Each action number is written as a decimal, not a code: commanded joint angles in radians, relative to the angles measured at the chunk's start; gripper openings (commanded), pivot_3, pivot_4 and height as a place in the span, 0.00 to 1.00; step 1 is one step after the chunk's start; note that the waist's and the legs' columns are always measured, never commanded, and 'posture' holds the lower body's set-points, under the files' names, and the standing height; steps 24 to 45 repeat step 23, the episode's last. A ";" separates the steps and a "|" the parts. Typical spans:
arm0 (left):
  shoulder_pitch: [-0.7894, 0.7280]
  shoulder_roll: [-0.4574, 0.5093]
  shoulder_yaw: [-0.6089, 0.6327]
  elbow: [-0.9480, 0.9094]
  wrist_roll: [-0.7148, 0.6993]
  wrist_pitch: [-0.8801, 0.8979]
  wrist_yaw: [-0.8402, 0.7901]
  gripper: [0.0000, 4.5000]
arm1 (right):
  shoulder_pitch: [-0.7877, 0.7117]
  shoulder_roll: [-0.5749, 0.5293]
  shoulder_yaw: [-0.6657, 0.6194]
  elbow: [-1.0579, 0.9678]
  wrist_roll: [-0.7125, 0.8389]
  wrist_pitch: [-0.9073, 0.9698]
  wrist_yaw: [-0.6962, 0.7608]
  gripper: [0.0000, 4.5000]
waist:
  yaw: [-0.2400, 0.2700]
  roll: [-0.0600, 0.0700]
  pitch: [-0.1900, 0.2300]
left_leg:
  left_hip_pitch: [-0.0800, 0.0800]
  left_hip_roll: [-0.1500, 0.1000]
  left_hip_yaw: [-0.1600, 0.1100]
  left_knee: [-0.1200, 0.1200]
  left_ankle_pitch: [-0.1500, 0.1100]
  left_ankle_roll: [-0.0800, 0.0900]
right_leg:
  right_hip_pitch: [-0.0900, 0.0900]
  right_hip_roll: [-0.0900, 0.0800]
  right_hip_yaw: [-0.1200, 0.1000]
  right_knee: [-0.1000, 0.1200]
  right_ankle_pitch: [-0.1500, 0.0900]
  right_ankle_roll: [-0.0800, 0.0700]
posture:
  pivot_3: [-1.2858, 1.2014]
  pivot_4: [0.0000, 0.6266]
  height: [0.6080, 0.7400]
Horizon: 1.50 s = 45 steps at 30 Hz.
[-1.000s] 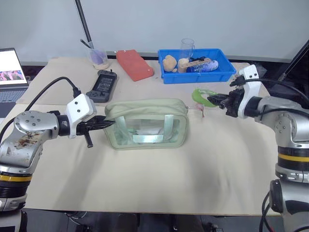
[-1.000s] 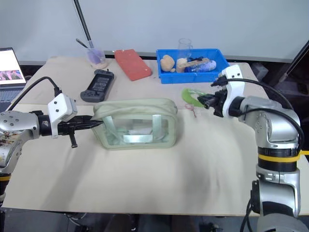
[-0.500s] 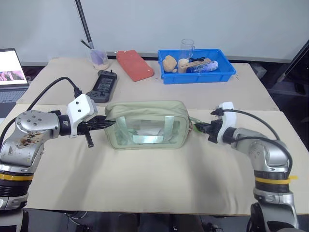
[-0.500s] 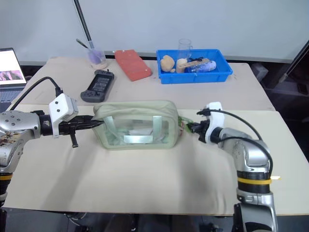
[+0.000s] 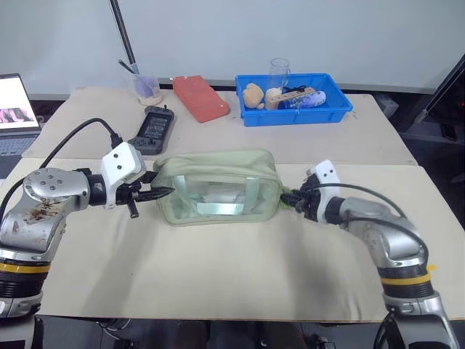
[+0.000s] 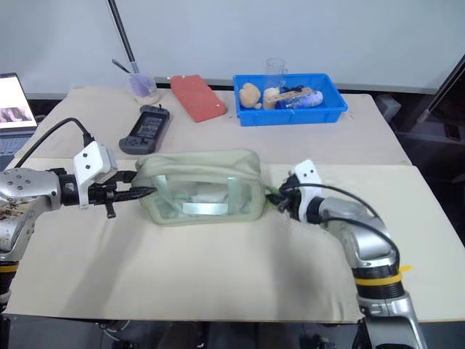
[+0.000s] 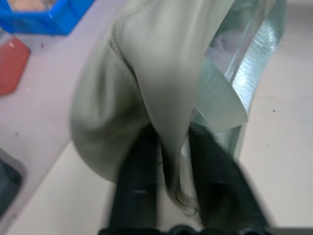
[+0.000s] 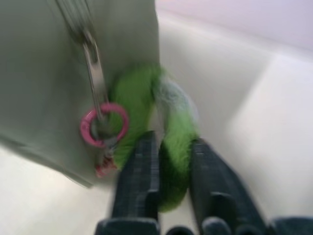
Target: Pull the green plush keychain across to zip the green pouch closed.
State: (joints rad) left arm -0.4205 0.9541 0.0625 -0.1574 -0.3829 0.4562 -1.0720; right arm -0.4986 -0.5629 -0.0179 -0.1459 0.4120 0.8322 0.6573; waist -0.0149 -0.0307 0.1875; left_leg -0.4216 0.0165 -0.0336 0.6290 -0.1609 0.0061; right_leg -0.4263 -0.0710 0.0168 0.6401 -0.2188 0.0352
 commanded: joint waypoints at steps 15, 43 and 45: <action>0.004 0.126 0.342 -0.016 -0.258 0.252 -0.009 1.00 | -0.294 -0.461 -0.094 -0.051 0.221 0.041 0.520 1.00 | -0.004 0.000 0.000 | -0.001 0.001 0.000 -0.002 0.000 0.000 | -0.001 0.000 -0.001 -0.003 -0.001 -0.001 | 0.52 0.24 1.00; 0.009 0.146 0.343 -0.005 -0.241 0.223 0.009 1.00 | -0.325 -0.432 -0.065 -0.062 0.234 0.040 0.477 1.00 | 0.002 0.000 0.000 | -0.002 0.000 0.002 -0.002 0.000 0.000 | -0.002 -0.003 -0.001 -0.005 -0.004 -0.006 | 0.52 0.24 1.00; 0.009 0.146 0.343 -0.005 -0.241 0.223 0.009 1.00 | -0.325 -0.432 -0.065 -0.062 0.234 0.040 0.477 1.00 | 0.002 0.000 0.000 | -0.002 0.000 0.002 -0.002 0.000 0.000 | -0.002 -0.003 -0.001 -0.005 -0.004 -0.006 | 0.52 0.24 1.00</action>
